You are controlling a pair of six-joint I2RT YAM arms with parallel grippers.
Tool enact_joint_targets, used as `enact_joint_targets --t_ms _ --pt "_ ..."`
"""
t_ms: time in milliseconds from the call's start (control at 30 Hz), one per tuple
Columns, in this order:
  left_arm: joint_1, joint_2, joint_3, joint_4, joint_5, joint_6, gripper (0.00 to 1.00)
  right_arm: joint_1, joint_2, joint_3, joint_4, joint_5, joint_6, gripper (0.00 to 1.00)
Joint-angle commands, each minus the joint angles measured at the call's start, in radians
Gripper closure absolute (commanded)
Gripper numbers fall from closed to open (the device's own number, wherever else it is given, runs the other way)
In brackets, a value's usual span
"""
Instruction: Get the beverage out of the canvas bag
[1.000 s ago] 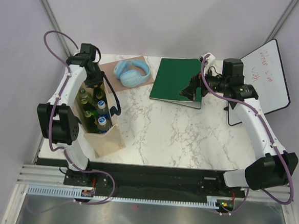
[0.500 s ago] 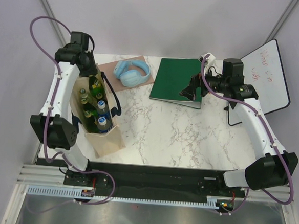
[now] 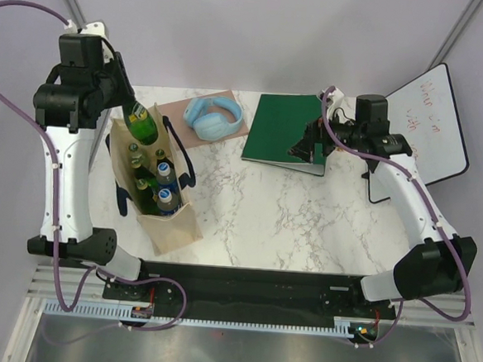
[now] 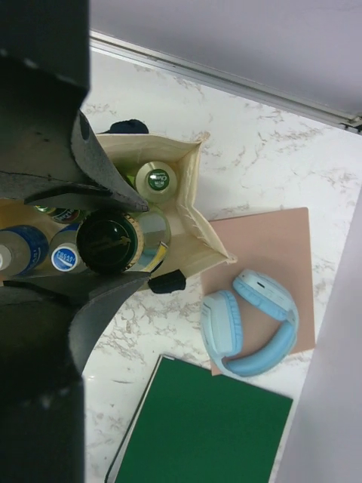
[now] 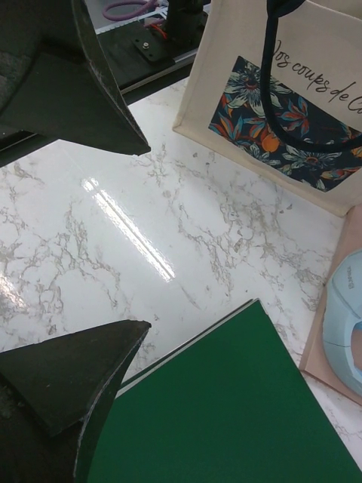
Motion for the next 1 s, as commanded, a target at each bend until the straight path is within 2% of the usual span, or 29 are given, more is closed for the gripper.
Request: enact_joint_targets --t_ms 0,333,633,833,967 --pt "-0.01 -0.083 0.118 0.077 0.068 0.003 0.98 -0.003 0.016 0.053 0.022 -0.048 0.009 0.02" --pt "-0.027 -0.103 0.186 0.093 0.255 -0.098 0.98 -0.003 0.013 0.056 0.017 -0.049 0.014 0.02" --pt "-0.206 -0.058 0.155 0.177 0.269 -0.143 0.98 -0.003 -0.013 0.021 0.017 -0.025 0.012 0.02" --pt "-0.343 -0.024 0.051 0.303 0.212 -0.126 0.98 -0.005 -0.047 -0.012 0.017 0.008 -0.006 0.02" --pt "-0.412 -0.017 -0.108 0.427 0.183 -0.082 0.98 -0.009 -0.062 -0.03 0.016 0.02 -0.014 0.02"
